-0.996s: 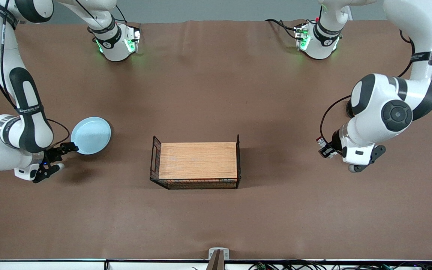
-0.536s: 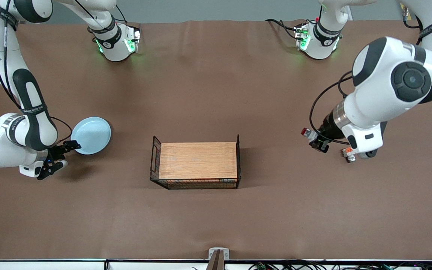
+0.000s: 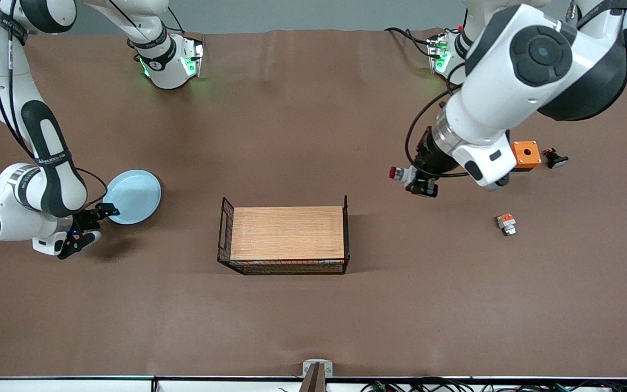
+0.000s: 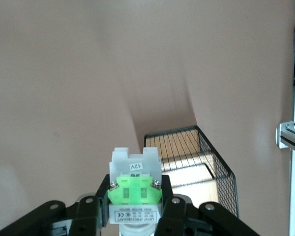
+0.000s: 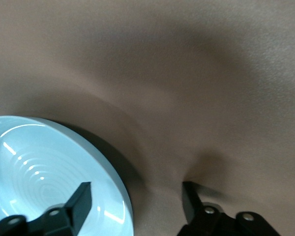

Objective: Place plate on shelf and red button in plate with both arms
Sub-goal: 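Lift the plate with the right gripper while the left gripper carries the button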

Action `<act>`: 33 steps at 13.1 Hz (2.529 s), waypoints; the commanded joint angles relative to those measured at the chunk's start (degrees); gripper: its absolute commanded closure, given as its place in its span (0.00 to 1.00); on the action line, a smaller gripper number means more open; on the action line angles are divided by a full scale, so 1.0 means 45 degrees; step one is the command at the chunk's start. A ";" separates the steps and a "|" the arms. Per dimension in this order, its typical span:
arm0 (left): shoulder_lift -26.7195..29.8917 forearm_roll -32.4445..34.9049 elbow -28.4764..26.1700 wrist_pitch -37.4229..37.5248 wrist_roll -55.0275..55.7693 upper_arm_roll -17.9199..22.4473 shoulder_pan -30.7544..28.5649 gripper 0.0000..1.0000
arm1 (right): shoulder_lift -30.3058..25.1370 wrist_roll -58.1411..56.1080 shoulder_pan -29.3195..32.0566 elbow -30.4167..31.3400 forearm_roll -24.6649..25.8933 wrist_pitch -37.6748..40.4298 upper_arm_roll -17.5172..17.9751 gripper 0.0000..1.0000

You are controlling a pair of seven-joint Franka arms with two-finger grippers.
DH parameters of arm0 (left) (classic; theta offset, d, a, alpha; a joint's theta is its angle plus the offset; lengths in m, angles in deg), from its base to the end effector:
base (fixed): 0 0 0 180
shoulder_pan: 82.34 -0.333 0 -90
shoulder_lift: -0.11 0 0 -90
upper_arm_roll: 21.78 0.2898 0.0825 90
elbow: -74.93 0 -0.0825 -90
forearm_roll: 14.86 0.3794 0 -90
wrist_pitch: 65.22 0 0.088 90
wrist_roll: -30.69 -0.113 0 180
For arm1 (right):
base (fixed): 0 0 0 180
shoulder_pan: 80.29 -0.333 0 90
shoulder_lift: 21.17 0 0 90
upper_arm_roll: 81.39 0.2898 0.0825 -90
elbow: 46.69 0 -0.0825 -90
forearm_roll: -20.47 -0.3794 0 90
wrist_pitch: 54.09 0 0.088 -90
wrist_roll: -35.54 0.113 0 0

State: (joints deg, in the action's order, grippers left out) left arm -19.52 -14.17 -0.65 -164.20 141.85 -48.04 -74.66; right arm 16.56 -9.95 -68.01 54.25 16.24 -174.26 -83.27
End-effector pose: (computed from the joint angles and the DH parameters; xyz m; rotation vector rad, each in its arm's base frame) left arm 0.5641 -0.3228 0.5381 2.3176 1.9072 -0.1498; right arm 0.5856 -0.1433 0.1464 -2.8332 -0.7278 0.3856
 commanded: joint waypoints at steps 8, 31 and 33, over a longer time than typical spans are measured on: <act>-0.0697 -0.0057 0.0977 -0.0387 0.2231 0.0132 0.1654 1.00 | -0.0279 -0.0573 0.0337 0.0226 0.0081 0.0240 0.0146 0.55; -0.1967 -0.0018 0.1270 -0.2420 0.4088 0.3745 0.5757 1.00 | -0.1624 0.1453 0.0513 -0.2196 -0.1344 0.6290 0.0223 1.00; -0.1753 -0.0018 0.1270 -0.2303 0.4049 0.3861 0.5717 1.00 | -0.2113 0.2448 0.0319 -0.2682 -0.1345 0.7674 0.0243 1.00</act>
State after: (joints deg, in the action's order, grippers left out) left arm -28.66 -14.17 4.38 -176.17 159.22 -31.76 -49.25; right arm 9.83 -3.10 -66.23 43.37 11.24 -144.55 -82.68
